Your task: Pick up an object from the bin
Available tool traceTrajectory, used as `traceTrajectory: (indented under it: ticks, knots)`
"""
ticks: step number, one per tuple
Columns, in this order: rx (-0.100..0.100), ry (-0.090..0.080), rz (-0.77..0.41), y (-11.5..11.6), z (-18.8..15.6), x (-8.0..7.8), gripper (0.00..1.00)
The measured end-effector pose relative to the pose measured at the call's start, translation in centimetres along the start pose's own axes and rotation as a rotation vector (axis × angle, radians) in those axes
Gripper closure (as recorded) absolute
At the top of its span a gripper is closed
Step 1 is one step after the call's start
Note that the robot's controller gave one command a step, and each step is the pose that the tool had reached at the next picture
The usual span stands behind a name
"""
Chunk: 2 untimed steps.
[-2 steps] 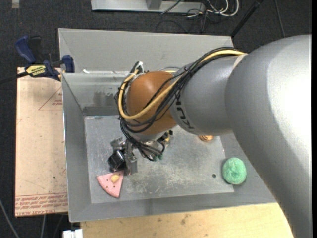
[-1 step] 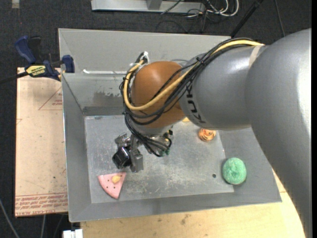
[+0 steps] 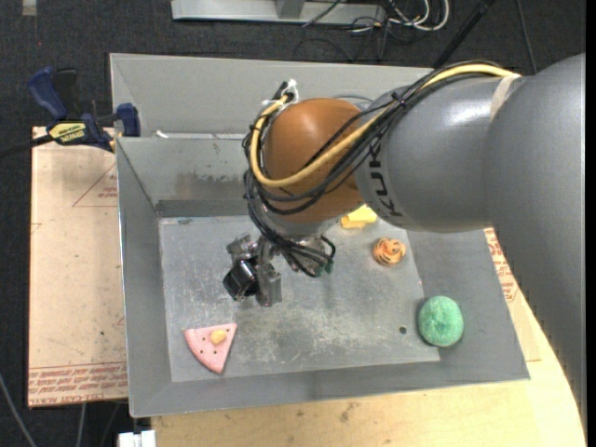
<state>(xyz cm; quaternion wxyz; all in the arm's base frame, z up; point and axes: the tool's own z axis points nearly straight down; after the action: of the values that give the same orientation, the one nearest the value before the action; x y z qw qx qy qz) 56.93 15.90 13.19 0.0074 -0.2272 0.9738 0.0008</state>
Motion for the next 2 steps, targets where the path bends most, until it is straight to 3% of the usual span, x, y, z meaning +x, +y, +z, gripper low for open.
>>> traceTrajectory:
  ticks: [1, 2]
  knots:
    - [-0.005, 0.023, 0.021, -0.7, -3.1, 2.9, 1.00]
    - [-0.002, 0.013, 0.036, -1.7, -9.4, -0.2, 1.00]
